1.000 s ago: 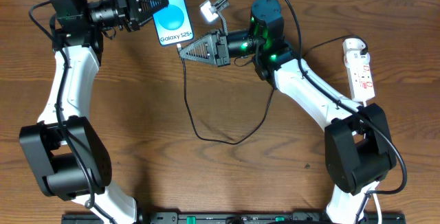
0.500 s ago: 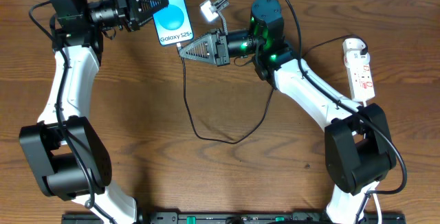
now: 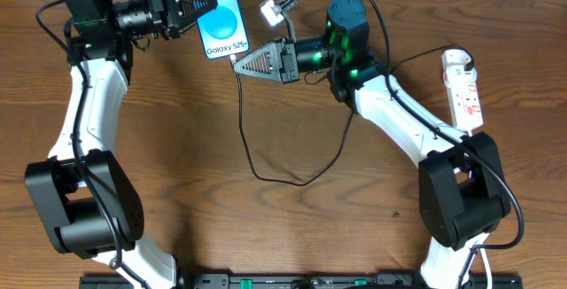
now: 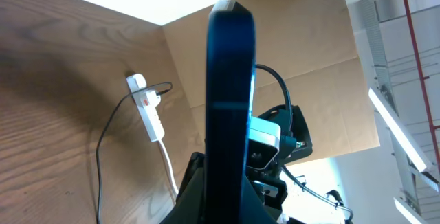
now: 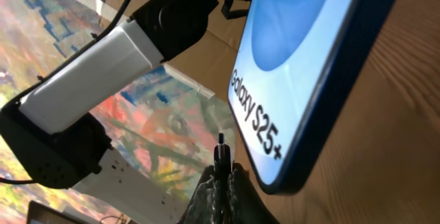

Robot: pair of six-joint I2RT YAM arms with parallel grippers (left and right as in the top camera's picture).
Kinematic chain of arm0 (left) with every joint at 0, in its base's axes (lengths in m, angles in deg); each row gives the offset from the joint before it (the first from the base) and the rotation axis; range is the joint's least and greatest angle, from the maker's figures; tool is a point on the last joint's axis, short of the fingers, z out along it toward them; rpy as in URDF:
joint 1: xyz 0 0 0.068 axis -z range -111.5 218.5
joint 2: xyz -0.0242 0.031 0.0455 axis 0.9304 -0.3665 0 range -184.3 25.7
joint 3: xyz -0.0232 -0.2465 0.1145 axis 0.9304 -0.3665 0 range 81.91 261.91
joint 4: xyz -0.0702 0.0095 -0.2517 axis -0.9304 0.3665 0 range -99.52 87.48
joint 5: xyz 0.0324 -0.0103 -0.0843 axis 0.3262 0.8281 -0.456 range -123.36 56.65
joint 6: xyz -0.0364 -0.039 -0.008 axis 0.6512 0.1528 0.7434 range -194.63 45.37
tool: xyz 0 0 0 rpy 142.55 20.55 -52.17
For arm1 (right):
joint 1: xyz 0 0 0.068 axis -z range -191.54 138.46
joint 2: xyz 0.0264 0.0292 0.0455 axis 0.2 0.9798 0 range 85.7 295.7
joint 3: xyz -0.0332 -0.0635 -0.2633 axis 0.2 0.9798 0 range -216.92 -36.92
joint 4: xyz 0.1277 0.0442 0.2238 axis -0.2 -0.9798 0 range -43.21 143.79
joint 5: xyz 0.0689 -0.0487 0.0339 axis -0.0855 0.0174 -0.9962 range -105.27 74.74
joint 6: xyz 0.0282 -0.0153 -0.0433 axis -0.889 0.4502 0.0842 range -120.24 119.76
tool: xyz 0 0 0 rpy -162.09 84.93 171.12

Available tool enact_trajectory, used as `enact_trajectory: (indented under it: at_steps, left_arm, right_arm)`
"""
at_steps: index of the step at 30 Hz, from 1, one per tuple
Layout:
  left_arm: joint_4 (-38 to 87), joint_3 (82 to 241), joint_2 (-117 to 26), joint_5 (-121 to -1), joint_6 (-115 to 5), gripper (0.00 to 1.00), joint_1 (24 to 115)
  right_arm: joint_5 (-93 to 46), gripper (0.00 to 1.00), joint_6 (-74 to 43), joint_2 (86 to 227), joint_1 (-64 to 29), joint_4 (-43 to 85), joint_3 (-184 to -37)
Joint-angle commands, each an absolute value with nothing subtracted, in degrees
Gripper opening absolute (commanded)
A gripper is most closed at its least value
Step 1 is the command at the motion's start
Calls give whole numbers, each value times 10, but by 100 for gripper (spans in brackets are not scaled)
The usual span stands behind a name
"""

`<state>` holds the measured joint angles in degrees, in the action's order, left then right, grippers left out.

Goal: Plug charger to phone and switch on socket

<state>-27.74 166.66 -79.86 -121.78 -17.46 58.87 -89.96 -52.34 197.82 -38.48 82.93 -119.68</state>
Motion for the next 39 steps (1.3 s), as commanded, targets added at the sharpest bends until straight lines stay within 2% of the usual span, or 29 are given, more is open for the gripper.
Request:
enact_trajectory:
  at_steps: [1, 7, 14, 19, 39]
  left_arm:
    - [-283, 1673, -789, -1231, -169, 7, 590]
    - [-331, 1673, -789, -1224, -131, 7, 590]
    - [-525, 1673, -789, -1234, 21, 7, 590]
    - [-560, 1673, -789, -1234, 85, 7, 590]
    - [-560, 1672, -789, -1234, 36, 7, 607]
  right_arm:
    - [-909, 1, -550, 1983, -388, 843, -1196]
    - [-908, 1, -555, 1983, -401, 847, -1196]
    - [-908, 1, -549, 1983, -397, 847, -1196]
    - [-907, 1, -549, 1983, -389, 849, -1196]
    - [-942, 1, -578, 1983, -375, 903, -1196]
